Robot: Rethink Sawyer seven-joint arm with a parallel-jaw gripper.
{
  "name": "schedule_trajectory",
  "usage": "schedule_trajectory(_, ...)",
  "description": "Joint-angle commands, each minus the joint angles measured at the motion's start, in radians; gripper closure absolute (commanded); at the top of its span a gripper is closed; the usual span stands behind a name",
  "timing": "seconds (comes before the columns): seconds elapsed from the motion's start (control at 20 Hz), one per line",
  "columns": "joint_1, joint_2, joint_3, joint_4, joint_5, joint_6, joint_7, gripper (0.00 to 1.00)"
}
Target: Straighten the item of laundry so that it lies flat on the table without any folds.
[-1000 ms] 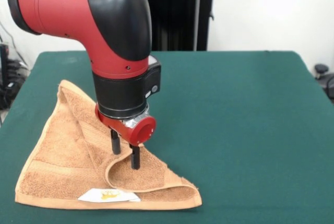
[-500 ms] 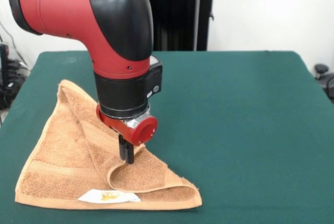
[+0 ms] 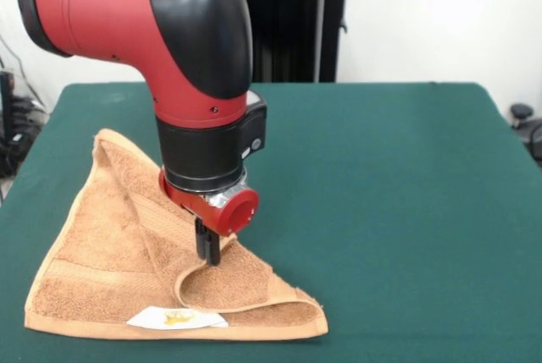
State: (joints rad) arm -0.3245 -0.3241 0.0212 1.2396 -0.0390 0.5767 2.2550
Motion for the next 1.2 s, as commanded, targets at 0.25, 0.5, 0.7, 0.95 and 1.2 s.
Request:
schedule_trajectory(0.25, 0.039, -0.047, 0.088, 0.182, -0.029, -0.032, 0.01, 1.0)
schedule_trajectory(0.5, 0.038, -0.1, 0.101, 0.265, -0.005, -0.013, 0.028, 1.0)
schedule_trajectory(0.7, 0.03, -0.134, 0.121, 0.327, 0.013, -0.014, 0.036, 1.0)
schedule_trajectory(0.95, 0.024, -0.143, 0.141, 0.369, 0.022, -0.042, 0.045, 1.0)
schedule_trajectory(1.2, 0.031, -0.131, 0.145, 0.385, 0.02, -0.081, 0.061, 1.0)
